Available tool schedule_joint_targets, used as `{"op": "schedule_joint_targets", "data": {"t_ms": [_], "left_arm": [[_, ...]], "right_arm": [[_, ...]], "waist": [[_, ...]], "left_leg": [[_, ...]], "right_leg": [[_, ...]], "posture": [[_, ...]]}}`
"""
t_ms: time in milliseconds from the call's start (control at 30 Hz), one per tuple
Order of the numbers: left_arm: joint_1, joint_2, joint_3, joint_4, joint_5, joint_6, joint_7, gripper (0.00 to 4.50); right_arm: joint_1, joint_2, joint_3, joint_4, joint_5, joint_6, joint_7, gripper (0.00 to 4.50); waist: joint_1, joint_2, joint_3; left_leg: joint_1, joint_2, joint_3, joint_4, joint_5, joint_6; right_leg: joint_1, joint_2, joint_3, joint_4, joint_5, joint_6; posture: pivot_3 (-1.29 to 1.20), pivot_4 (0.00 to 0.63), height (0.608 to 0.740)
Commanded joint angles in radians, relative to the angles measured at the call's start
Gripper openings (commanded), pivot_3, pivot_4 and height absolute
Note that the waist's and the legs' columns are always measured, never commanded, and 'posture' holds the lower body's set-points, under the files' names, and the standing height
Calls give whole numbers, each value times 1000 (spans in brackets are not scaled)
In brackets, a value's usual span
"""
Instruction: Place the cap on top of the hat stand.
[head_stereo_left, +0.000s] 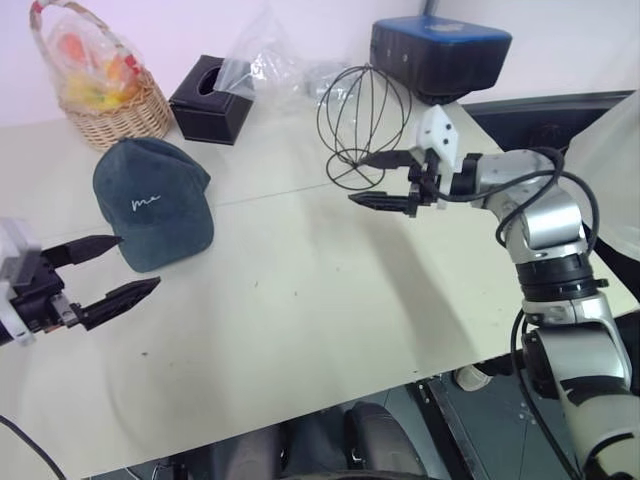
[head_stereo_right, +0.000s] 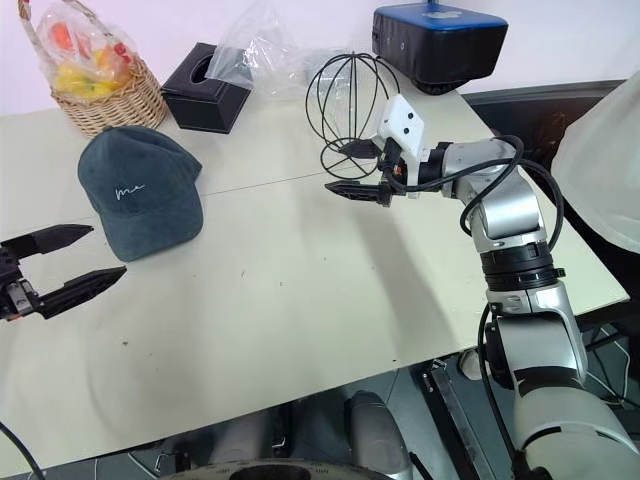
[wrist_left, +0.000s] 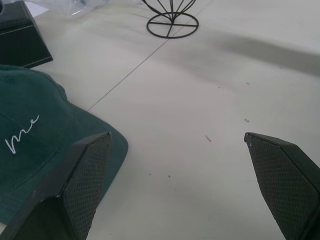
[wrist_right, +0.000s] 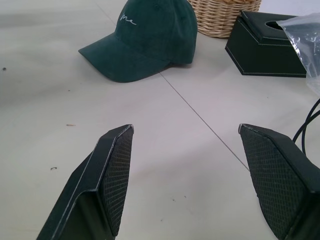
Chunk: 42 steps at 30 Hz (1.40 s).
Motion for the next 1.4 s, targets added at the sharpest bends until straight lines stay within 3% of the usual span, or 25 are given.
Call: {"op": "schedule_joint_targets", "data": {"t_ms": [33,1000,1133,1233,1400], "left_arm": [[-12,-5,12,-20,-23,-3,4,4500],[-13,-41,22,-97,-105,38,113,4500],[-38,-42,-16,-106,22,-35,178,4500],[-9,-45,-77,-122,216,-137,233,4500],[70,-165,-165,-195,379,-238,320,4500]], "right_arm": [[-31,-13,-19,-46,14,-4,-2,3419],[-19,-10,-12,-51,7,-5,-3,3419],[-12,-4,-14,-46,6,-12,-12,3419],[2,8,-11,-57,10,-14,-21,3419],[26,30,-5,-78,13,-13,-40,3419]], "waist": [[0,0,0],[0,0,0],[0,0,0],[0,0,0],[0,0,0]], "left_leg": [[0,0,0,0,0,0],[0,0,0,0,0,0],[0,0,0,0,0,0],[0,0,0,1,0,0],[0,0,1,0,0,0]], "right_leg": [[0,0,0,0,0,0],[0,0,0,0,0,0],[0,1,0,0,0,0],[0,1,0,0,0,0],[0,1,1,0,0,0]], "posture": [[0,150,740],[0,150,740],[0,150,740],[0,150,740],[0,150,740]]}}
